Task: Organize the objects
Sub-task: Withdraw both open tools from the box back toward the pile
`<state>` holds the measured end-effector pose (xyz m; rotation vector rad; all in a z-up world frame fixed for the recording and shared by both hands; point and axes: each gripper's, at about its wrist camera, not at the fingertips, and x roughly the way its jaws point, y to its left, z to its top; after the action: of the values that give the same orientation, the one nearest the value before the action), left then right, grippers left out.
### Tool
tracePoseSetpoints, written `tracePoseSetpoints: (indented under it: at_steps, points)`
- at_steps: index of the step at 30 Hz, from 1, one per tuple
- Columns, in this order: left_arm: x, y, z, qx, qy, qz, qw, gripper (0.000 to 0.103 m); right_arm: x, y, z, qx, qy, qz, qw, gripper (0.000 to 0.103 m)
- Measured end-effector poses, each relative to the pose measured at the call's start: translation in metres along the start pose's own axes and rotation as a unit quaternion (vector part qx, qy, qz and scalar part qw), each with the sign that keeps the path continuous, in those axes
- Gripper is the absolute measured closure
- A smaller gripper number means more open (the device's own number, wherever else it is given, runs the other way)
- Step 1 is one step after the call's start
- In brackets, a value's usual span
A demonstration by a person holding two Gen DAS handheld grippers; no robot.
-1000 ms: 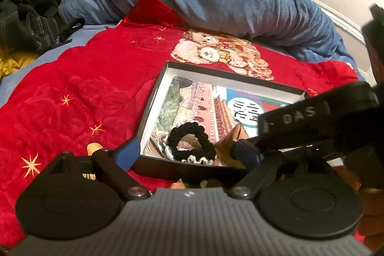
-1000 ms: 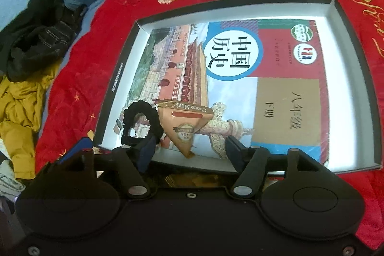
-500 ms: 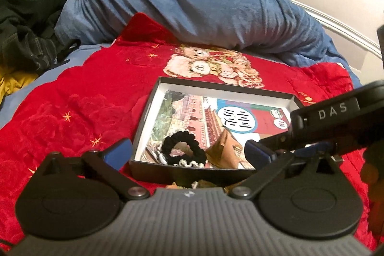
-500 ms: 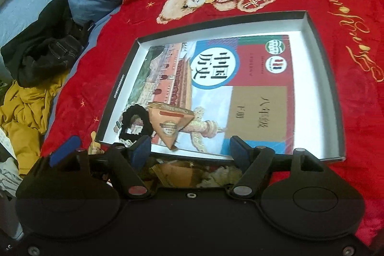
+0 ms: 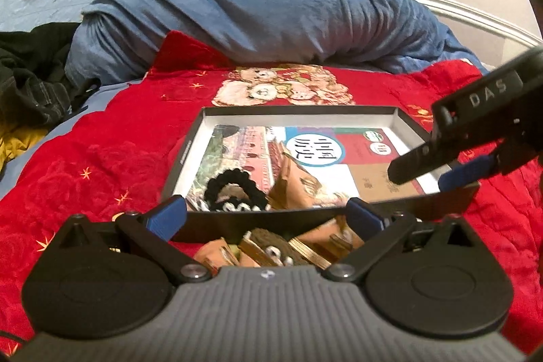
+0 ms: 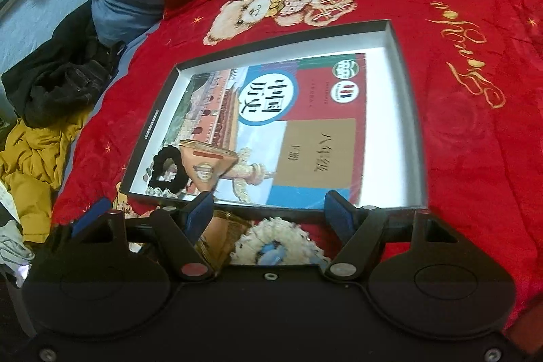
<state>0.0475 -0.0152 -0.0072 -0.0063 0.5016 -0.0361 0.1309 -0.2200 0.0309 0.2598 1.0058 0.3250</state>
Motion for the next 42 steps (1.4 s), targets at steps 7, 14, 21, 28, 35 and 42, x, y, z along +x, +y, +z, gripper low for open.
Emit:
tracePoseSetpoints:
  at_steps: [7, 14, 21, 28, 35, 42]
  points:
    - [-0.014, -0.022, -0.012, 0.055, 0.012, 0.001, 0.9984, 0.0, -0.004, -0.019, -0.013, 0.009, 0.012, -0.011, 1.0, 0.032]
    - [-0.021, -0.041, -0.027, 0.092, 0.034, -0.019, 0.995, 0.005, 0.003, -0.033, -0.029, 0.007, 0.038, -0.011, 0.999, 0.032]
    - [-0.014, -0.046, -0.034, 0.107, 0.039, 0.013, 0.9934, 0.006, 0.006, -0.036, -0.035, 0.005, 0.047, 0.004, 0.999, 0.033]
    - [-0.007, -0.039, -0.038, 0.118, 0.047, 0.037, 0.9911, 0.028, -0.001, -0.014, -0.045, -0.063, 0.04, 0.031, 0.997, 0.034]
    - [0.002, -0.031, -0.037, 0.084, 0.087, 0.03, 0.9922, 0.032, 0.009, -0.009, -0.049, -0.069, 0.049, 0.022, 0.996, 0.034]
    - [0.003, -0.039, -0.045, 0.109, 0.077, 0.031, 0.9905, 0.042, 0.015, -0.02, -0.041, -0.022, 0.039, 0.03, 0.999, 0.035]
